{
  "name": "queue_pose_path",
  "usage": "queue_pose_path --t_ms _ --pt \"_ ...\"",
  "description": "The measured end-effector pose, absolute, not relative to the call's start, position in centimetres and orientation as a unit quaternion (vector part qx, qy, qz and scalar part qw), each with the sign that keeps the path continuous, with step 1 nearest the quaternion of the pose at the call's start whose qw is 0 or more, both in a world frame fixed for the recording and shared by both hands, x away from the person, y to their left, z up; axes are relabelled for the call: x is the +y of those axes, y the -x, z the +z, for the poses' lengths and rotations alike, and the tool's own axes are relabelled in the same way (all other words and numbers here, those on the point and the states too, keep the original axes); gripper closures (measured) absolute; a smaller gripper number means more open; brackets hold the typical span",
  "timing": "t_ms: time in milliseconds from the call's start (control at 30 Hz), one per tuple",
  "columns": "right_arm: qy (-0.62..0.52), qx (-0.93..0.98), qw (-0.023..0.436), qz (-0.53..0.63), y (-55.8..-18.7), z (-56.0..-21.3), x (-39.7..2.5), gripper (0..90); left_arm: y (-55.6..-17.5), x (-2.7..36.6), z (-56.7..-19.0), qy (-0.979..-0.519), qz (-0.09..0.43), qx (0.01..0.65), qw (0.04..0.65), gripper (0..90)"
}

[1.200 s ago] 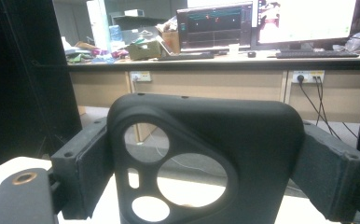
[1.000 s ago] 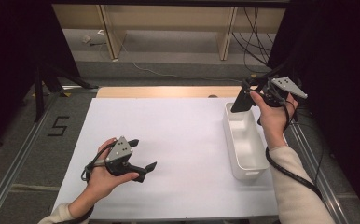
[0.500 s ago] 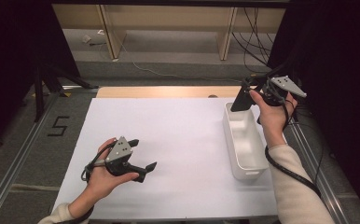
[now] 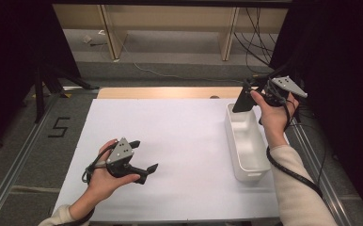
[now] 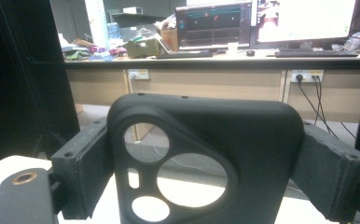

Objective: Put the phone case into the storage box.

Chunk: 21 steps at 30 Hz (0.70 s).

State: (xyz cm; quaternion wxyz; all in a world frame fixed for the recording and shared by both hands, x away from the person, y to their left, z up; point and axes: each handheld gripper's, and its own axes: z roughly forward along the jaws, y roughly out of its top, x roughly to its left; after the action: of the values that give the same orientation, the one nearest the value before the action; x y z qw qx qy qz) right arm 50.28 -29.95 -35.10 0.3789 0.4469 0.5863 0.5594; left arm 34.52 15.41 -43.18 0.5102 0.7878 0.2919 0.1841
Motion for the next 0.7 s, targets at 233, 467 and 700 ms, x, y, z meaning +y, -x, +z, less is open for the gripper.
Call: queue_pose_path --t_ms 233,467,700 --pt "-0.448 0.588 0.379 0.557 -50.52 -35.28 -29.93 15.2 -34.51 15.41 -43.18 -0.788 0.184 0.292 0.511 0.0" --pt "-0.45 0.589 0.379 0.554 -50.75 -35.43 -29.95 15.1 -34.51 15.41 -43.18 -0.788 0.184 0.291 0.51 0.0" --pt "-0.451 0.59 0.38 0.551 -51.09 -35.66 -29.87 15.2 -34.53 15.4 -43.19 -0.788 0.183 0.292 0.511 0.0"
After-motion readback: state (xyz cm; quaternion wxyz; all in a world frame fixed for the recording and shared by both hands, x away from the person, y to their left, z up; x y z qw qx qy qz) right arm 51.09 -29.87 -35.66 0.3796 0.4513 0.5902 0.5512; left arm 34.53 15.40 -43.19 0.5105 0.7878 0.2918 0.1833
